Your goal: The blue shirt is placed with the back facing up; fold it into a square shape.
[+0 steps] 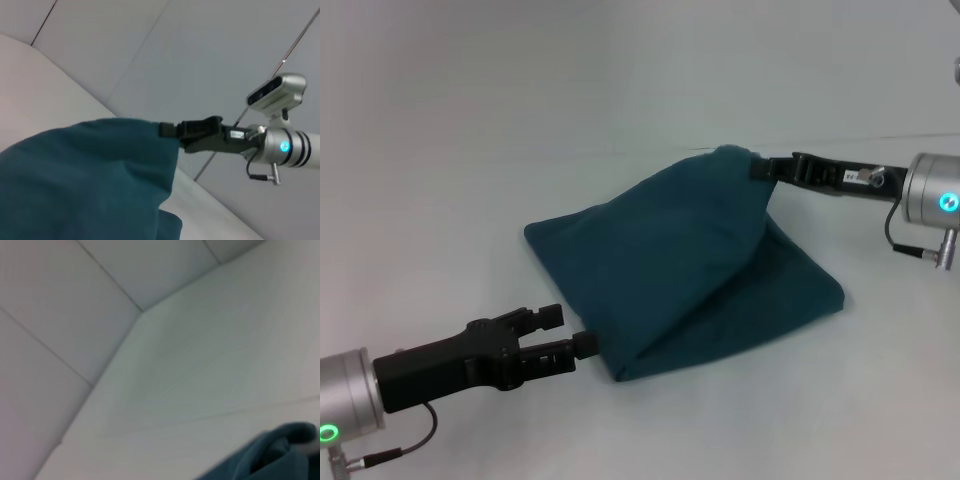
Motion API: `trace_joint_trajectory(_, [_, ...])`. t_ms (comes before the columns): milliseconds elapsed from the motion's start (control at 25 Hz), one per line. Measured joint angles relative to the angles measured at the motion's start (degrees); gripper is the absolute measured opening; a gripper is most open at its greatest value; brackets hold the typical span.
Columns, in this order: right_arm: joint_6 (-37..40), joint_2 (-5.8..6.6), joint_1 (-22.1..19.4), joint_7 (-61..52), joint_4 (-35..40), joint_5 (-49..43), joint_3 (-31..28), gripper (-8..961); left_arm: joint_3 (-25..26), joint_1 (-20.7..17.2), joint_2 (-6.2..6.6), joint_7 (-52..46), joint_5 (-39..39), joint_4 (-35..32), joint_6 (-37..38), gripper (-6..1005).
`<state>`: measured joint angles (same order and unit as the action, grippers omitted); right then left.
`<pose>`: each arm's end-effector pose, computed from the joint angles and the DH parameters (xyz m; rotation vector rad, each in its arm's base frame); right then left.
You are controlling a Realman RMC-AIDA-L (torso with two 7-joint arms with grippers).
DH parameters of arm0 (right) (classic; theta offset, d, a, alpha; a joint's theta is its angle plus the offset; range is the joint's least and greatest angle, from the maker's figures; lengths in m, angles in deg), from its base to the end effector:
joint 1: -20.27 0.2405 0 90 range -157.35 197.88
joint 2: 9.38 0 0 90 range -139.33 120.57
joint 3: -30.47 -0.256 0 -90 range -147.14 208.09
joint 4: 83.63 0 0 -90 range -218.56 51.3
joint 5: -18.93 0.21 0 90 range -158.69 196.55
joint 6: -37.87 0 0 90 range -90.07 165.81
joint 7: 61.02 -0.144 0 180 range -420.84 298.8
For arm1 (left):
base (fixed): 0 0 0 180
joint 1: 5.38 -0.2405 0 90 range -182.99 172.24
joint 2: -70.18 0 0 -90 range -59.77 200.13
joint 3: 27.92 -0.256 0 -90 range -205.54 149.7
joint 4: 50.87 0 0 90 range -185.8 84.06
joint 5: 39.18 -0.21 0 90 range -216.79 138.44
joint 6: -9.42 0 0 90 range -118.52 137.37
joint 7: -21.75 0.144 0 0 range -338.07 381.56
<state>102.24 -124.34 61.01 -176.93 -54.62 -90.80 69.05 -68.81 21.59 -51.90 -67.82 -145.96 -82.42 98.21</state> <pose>0.2526 0.4208 0.0203 -2.1664 1.4180 0.8010 -0.2615 0.3058 -0.0312 -2.5959 -1.0822 -0.9813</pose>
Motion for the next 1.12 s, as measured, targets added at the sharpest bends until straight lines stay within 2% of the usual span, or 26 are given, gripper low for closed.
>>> trace_joint_trajectory(280, [4.2, -0.39, -0.8, -0.4, 5.7, 0.7, 0.0, 60, 0.1, 0.0, 0.0, 0.0, 0.1, -0.1, 0.0, 950])
trace_joint_trajectory(480, [8.0, -0.8, -3.3, -0.2, 10.2, 3.1, 0.0, 60, 0.5, -0.2, 0.0, -0.1, 0.4, -0.1, 0.0, 950])
trace_joint_trajectory(800, [12.3, -0.99, -6.1, -0.1, 13.3, 5.1, -0.1, 60, 1.0, -0.2, 0.05, -0.3, 0.4, -0.1, 0.0, 950])
trace_joint_trajectory(960, [12.5, -1.34, -7.8, 0.0, 14.2, 5.3, -0.1, 60, 1.1, -0.1, 0.08, -0.3, 0.3, -0.1, -0.1, 950])
trace_joint_trajectory(1120, [11.9, -1.2, -9.3, 0.2, 14.0, 5.2, -0.1, 60, 1.1, -0.1, 0.07, -0.3, 0.1, -0.1, -0.1, 950])
